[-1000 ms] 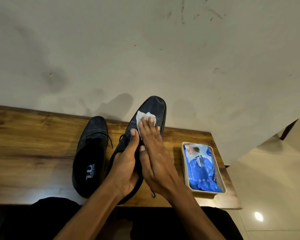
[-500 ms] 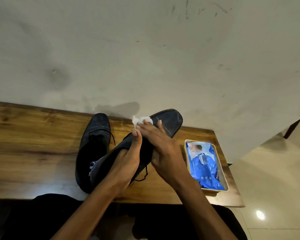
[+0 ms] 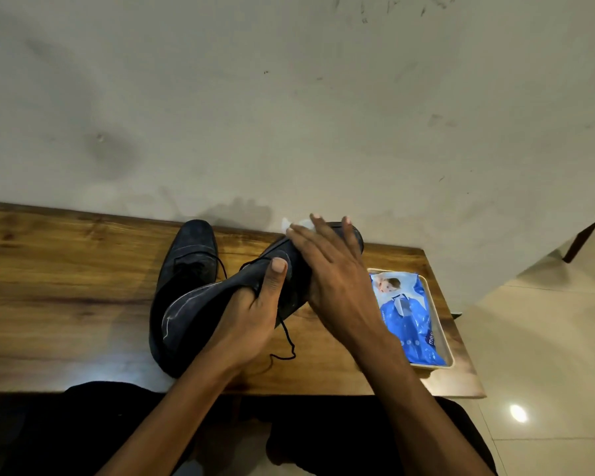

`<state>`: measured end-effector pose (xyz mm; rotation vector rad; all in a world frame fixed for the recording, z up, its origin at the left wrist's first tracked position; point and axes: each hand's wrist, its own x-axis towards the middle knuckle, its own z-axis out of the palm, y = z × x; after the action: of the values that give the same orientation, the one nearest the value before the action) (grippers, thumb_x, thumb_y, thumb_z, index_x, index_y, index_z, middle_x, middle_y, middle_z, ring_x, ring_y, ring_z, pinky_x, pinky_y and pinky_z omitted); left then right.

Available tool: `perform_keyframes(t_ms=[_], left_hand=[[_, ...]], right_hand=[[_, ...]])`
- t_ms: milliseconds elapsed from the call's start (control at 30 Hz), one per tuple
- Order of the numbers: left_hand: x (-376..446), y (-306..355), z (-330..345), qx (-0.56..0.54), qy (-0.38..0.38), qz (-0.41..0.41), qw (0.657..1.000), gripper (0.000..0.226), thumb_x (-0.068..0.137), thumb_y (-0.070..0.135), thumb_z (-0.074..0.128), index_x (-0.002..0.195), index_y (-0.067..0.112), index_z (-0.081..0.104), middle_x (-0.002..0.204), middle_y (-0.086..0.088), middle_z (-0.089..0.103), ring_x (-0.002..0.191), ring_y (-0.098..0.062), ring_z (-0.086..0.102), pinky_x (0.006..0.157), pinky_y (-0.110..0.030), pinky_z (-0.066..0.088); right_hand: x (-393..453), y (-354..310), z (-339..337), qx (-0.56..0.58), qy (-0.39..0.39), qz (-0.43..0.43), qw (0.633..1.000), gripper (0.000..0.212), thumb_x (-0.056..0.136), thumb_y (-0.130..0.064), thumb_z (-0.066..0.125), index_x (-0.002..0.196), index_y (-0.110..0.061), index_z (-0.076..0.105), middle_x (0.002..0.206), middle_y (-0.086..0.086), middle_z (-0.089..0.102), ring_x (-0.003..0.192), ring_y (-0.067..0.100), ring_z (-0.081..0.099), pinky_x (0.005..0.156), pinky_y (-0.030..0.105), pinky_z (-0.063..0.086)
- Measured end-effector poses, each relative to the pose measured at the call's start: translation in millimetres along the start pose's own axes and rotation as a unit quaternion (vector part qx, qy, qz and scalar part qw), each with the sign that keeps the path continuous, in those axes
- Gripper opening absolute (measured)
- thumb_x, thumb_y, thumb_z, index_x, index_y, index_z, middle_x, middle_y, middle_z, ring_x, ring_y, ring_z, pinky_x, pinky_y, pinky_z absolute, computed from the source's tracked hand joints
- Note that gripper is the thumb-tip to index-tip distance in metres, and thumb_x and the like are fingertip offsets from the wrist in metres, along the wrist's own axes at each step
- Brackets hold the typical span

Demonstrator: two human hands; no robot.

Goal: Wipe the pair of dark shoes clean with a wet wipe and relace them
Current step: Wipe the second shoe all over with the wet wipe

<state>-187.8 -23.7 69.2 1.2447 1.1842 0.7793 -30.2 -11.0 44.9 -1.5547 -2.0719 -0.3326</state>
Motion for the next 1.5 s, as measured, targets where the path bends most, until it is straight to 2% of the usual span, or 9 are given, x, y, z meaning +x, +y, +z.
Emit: perform_keyframes(t_ms=[200,333,433,500,633,867,1067,1233,1500], left_hand=[[2,0,-1,-0.037,0.029,-0.014,0.999,0.055,0.075,0.077,0.034,0.107,0.040,0.058,0.097,0.020,0.059,0.090,0.006,0.053,0.085,-0.023,0.040],[4,4,-3,-0.161,0.021,-0.029,0.986,0.063,0.075,0.073,0.040,0.119,0.032,0.059,0.117,0.014,0.061,0.102,0.002,0.056,0.100,-0.027,0.039],[9,3,-3,-0.205,0.029,-0.063,0.976,0.099,0.073,0.079,0.046,0.147,0.015,0.037,0.140,0.010,0.051,0.121,-0.003,0.051,0.108,-0.028,0.037],[9,3,-2,-0.238,0.024,-0.078,0.968,0.115,0.061,0.088,0.054,0.144,0.009,0.046,0.142,0.003,0.057,0.127,-0.010,0.055,0.112,-0.037,0.041],[9,9,-4,-0.294,0.000,-0.062,0.954,0.074,0.077,0.072,0.043,0.120,0.017,0.069,0.113,-0.003,0.076,0.104,-0.015,0.072,0.089,-0.034,0.057],[10,4,-6,-0.296,-0.019,-0.056,0.953,0.071,0.084,0.068,0.039,0.122,0.015,0.067,0.118,-0.006,0.074,0.111,-0.020,0.070,0.100,-0.040,0.050],[14,10,-7,-0.375,-0.019,-0.077,0.924,0.069,0.092,0.066,0.033,0.123,0.014,0.067,0.116,-0.006,0.074,0.106,-0.018,0.072,0.080,-0.030,0.061],[11,9,-3,-0.407,-0.044,-0.083,0.909,0.073,0.095,0.065,0.031,0.128,0.008,0.062,0.113,-0.014,0.074,0.101,-0.025,0.073,0.069,-0.032,0.062],[26,1,-12,-0.474,0.012,-0.099,0.875,0.079,0.094,0.069,0.036,0.129,0.003,0.061,0.123,-0.020,0.069,0.111,-0.030,0.069,0.088,-0.040,0.060]], right_hand=[[-13,-22,3,0.053,-0.017,-0.011,0.998,0.064,0.088,0.002,0.038,0.152,-0.007,0.043,0.158,0.011,0.044,0.154,0.024,0.026,0.128,0.047,0.016],[-7,8,2,-0.010,0.001,0.035,0.999,0.078,0.082,0.013,0.038,0.157,-0.009,0.033,0.163,0.009,0.034,0.157,0.025,0.018,0.128,0.050,0.013],[-4,8,-3,0.024,0.010,0.117,0.993,0.070,0.090,-0.007,0.032,0.160,-0.008,0.025,0.168,0.010,0.021,0.159,0.025,0.004,0.128,0.051,0.009],[-11,-16,-4,0.071,-0.036,0.082,0.993,0.072,0.093,-0.022,0.033,0.161,-0.006,0.017,0.171,0.010,0.010,0.159,0.022,-0.001,0.129,0.045,0.002],[-16,-25,-4,0.047,-0.069,0.022,0.996,0.070,0.105,-0.046,0.024,0.161,-0.006,0.018,0.171,0.009,0.012,0.159,0.018,0.001,0.129,0.045,0.005],[-5,-1,1,0.051,-0.034,0.155,0.986,0.086,0.101,-0.066,0.006,0.162,-0.005,0.000,0.171,0.008,-0.010,0.158,0.020,-0.013,0.129,0.049,0.004],[-21,-37,7,0.075,-0.089,0.054,0.992,0.086,0.102,-0.065,0.010,0.162,-0.003,0.006,0.171,0.010,-0.005,0.158,0.021,-0.010,0.129,0.046,0.003],[-4,3,7,0.112,-0.022,0.179,0.977,0.086,0.101,-0.068,0.011,0.163,-0.010,-0.003,0.172,0.003,-0.010,0.158,0.013,-0.012,0.129,0.047,0.005],[-34,-55,2,0.232,-0.072,0.137,0.960,0.075,0.107,-0.048,0.029,0.162,-0.010,-0.003,0.171,0.000,-0.017,0.158,0.015,-0.014,0.129,0.042,0.004]])
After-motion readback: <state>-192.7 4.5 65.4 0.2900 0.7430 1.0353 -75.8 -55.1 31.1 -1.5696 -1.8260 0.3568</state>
